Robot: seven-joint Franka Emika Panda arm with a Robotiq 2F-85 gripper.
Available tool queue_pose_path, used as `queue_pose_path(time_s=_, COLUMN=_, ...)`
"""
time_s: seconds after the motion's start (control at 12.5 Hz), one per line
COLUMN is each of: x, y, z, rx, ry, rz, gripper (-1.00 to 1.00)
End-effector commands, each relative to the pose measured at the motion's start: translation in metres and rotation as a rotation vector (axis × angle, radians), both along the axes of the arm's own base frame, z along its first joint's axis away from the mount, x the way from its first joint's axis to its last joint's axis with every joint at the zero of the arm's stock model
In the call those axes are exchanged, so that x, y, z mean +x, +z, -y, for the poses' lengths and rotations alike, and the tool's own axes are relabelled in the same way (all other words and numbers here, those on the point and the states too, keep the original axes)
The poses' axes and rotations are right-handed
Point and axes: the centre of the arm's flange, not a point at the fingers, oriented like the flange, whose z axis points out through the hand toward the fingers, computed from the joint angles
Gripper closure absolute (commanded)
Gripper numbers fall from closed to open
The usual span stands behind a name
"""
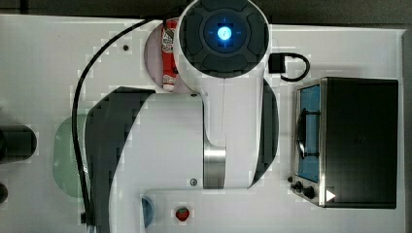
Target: Flap open oven.
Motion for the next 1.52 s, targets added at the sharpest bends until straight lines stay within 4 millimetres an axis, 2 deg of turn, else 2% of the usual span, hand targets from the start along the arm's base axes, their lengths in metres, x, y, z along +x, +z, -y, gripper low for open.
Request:
queue_pose_path(time_s=0.08, x=-0.141, y=0.07, z=0.048, rx=-0.002, ry=-0.088, rz=-0.073, gripper=-0.59)
queue_pose_path(time_s=0.24, x=-0.141, y=0.07, z=0.048, rx=-0.002, ry=-0.088, rz=-0.073, gripper=-1.0)
queue_pose_path(time_s=0.4, x=-0.141, y=0.07, z=0.048, rx=-0.002, ry=-0.087, rz=-0.073, gripper=-1.0)
queue_pose_path(time_s=0.48, x=-0.141, y=0.071, z=0.048, rx=-0.002, ry=-0.087, rz=-0.073, gripper=-0.89)
queue_pose_path(time_s=0.8, x=-0.141, y=0.069, z=0.053, rx=0.0, ry=-0.097, rz=-0.077, gripper=0.08)
queue_pose_path(time_s=0.96, x=-0.14, y=0.065, z=0.063, rx=0.006, ry=-0.116, rz=-0.082, gripper=0.55)
queue_pose_path(time_s=1.04, x=-0.138, y=0.061, z=0.071, rx=0.011, ry=-0.13, rz=-0.088, gripper=0.65)
queue_pose_path(time_s=1.2, x=-0.134, y=0.05, z=0.089, rx=0.026, ry=-0.102, rz=-0.109, gripper=0.65)
queue_pose_path(time_s=1.52, x=-0.12, y=0.014, z=0.138, rx=0.067, ry=0.167, rz=-0.122, gripper=0.65)
